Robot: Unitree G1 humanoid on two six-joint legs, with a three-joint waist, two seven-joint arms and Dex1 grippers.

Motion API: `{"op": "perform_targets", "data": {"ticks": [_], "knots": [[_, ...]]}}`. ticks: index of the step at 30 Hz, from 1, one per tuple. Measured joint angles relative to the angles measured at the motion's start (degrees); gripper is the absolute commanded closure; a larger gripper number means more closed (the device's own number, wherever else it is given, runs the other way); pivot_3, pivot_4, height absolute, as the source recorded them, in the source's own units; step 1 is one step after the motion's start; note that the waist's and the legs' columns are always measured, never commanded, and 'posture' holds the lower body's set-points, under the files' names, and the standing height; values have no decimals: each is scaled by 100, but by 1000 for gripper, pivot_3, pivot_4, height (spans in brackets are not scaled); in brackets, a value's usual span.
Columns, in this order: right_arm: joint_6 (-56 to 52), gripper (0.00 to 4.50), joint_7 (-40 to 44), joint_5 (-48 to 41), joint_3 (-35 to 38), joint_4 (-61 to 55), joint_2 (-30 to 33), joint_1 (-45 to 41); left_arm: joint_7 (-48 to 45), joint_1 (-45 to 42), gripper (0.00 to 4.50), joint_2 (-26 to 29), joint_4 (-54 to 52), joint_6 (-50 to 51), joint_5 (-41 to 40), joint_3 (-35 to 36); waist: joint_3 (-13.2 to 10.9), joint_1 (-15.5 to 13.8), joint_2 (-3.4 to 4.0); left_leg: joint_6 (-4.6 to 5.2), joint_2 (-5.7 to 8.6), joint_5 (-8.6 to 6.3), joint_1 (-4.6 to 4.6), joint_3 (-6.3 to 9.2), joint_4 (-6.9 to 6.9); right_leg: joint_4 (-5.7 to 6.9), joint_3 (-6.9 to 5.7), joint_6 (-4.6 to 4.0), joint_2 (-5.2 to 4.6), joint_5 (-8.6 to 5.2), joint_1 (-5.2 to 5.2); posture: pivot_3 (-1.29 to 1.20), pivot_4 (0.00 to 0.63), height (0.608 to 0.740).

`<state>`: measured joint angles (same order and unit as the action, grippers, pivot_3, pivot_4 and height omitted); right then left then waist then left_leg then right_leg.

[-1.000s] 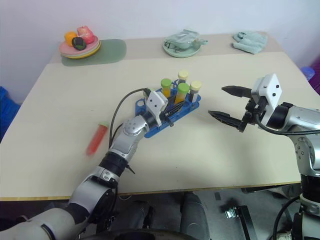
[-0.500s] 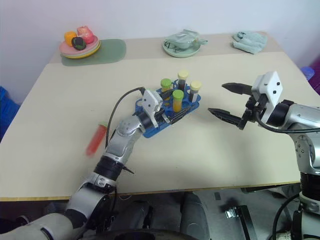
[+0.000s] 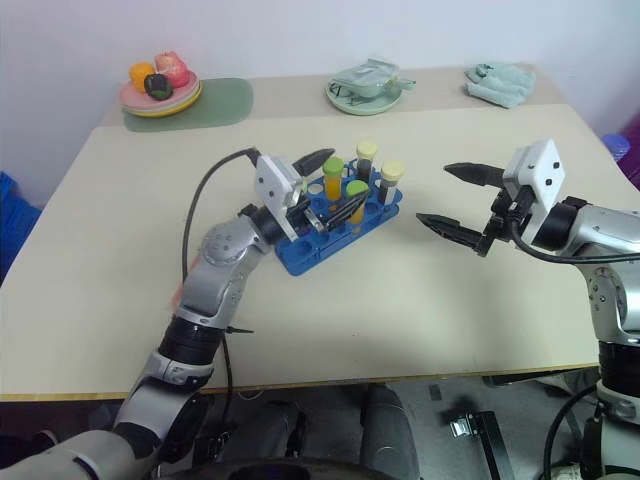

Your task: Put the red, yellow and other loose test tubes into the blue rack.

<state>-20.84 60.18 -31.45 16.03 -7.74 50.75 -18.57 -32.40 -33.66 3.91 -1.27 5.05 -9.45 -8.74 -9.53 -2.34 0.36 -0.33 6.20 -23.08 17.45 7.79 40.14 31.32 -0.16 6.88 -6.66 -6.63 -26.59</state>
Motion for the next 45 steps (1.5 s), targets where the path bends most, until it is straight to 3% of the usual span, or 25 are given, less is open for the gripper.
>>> {"op": "perform_targets", "data": {"ticks": [7,13,17,21,30,33,35,38,45], "knots": [[49,0,66,39,-7,127,0,-40,251,-550,9,476,-728,877,-317,497,0,22,1,0,-3,0,-3,0,-3,-1,0,0,5,0,-1,0,150,740],[199,0,124,114,-39,300,-50,-84,440,-865,9,1392,-829,1633,-806,1520,-1,23,0,-1,-4,0,-1,2,-3,0,0,0,7,1,-3,0,150,740],[277,0,165,146,-178,374,-135,-227,629,-1262,9,1869,-900,2848,-1616,2232,-1,16,-1,-1,-3,0,-1,8,-3,0,0,0,7,0,-3,0,150,740],[345,0,229,176,-212,494,-136,-270,335,-1027,9,3328,-1054,4685,-2132,2303,-2,146,1,-1,-2,0,2,9,-12,23,0,-1,11,0,-14,0,150,740],[379,0,361,197,-251,585,-132,-305,-303,-765,9,5432,-1539,7676,-3107,2288,-6,199,-1,-2,-2,0,5,22,-16,29,0,-1,11,-1,-21,0,150,740],[380,0,383,201,-338,588,-135,-415,-476,-912,9,5909,-1520,8395,-3344,1967,-6,196,-1,-2,-1,0,3,21,-14,34,0,-1,11,-1,-20,0,150,740],[379,0,394,200,-383,587,-136,-461,-708,-928,9,6567,-1516,8623,-3472,1406,-10,221,-7,-3,1,-1,3,20,-18,40,1,-3,12,-3,-27,0,150,740],[374,0,433,200,-405,590,-134,-465,-1008,-1034,9,7044,-1253,8698,-3754,880,-12,226,-3,-3,2,-1,4,18,-21,41,0,-3,12,-3,-30,0,150,740],[289,0,436,194,-423,567,-126,-473,-1128,-1680,9,7102,-236,8699,-3822,-396,-12,225,-3,-3,6,-1,5,11,-18,44,1,-3,12,-3,-31,0,150,740]]}}
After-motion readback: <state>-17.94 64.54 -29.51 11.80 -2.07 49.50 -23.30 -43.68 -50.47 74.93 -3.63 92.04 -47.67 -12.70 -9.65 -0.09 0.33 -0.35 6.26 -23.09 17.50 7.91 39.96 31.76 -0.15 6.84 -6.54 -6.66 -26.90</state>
